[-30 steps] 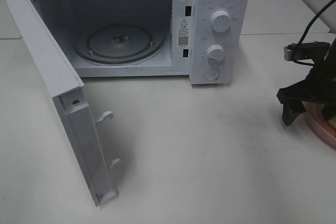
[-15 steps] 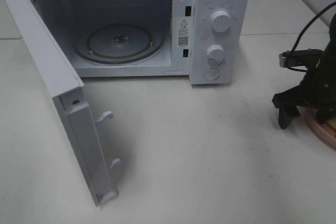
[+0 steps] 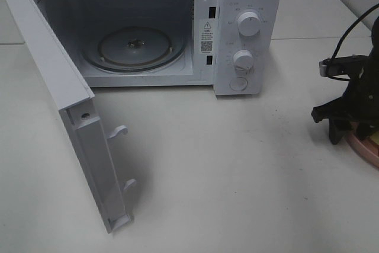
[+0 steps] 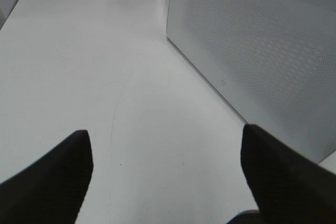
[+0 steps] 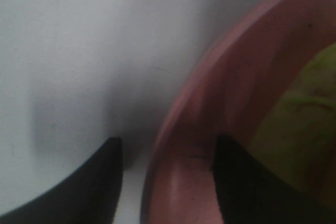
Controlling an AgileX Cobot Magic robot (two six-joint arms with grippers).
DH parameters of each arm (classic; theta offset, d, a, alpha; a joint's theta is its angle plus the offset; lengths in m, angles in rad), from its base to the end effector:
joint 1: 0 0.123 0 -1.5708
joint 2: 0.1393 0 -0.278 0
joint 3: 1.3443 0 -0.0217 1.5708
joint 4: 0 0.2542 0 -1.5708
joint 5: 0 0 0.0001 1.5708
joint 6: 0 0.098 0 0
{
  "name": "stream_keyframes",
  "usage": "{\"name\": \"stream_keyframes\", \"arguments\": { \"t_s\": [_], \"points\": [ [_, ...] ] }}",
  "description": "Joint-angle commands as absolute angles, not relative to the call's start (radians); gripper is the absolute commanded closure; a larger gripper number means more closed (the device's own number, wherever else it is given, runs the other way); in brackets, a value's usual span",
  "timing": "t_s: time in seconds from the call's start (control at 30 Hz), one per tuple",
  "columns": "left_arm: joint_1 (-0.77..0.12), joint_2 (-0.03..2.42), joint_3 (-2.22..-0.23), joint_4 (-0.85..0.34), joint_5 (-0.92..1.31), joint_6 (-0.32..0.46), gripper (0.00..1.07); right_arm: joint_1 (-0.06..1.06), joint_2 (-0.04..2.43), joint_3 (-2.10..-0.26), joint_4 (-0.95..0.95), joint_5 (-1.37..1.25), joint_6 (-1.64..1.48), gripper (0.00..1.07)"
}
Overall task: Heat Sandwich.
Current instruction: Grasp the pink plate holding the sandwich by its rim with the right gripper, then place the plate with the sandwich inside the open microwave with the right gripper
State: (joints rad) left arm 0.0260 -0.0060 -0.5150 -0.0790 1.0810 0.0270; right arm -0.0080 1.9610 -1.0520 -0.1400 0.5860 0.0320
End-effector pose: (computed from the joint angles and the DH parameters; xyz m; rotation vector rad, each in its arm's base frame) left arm 0.0079 -0.0066 0.2785 0.0066 2.0416 -0.0613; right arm 0.3455 -0.0103 0.0952 -0.1047 2.9734 -0.1265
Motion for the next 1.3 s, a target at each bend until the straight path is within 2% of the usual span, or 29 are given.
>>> {"name": "stream_keyframes", "arguments": {
  "t_s": [0.03,0.07,0.1,0.13,0.17,0.2,0.73,1.3],
  "points": [
    [0.023,-0.022,-0.513,-0.082,1.069,0.023,0.33,-0.012,1.974,-1.05,-0.175,0.6,0.095,0.76],
    [0.023,-0.022,-0.513,-0.082,1.069,0.023,0.33,-0.012,1.974,-1.05,-0.175,0.601,0.106,0.89],
    [0.023,-0.022,-0.513,-0.082,1.069,0.023,0.33,-0.012,1.974,-1.05,-0.175,0.602,0.112,0.95],
    [0.023,-0.022,-0.513,-0.082,1.069,0.023,0.33,-0.012,1.974,-1.05,-0.175,0.603,0.119,1.0],
    [0.023,-0.022,-0.513,-0.082,1.069,0.023,0.33,-0.012,1.974,-1.05,-0.175,0.603,0.119,1.0],
    [0.023,-0.022,-0.513,-0.082,1.069,0.023,0.33,-0.012,1.974,-1.05,-0.175,0.608,0.122,1.07],
    [0.023,-0.022,-0.513,-0.082,1.069,0.023,0.33,-0.008,1.91,-1.05,-0.191,0.658,0.148,1.07],
    [0.023,-0.022,-0.513,-0.082,1.069,0.023,0.33,0.119,1.844,-1.049,-0.411,0.763,0.309,1.07]
  ]
}}
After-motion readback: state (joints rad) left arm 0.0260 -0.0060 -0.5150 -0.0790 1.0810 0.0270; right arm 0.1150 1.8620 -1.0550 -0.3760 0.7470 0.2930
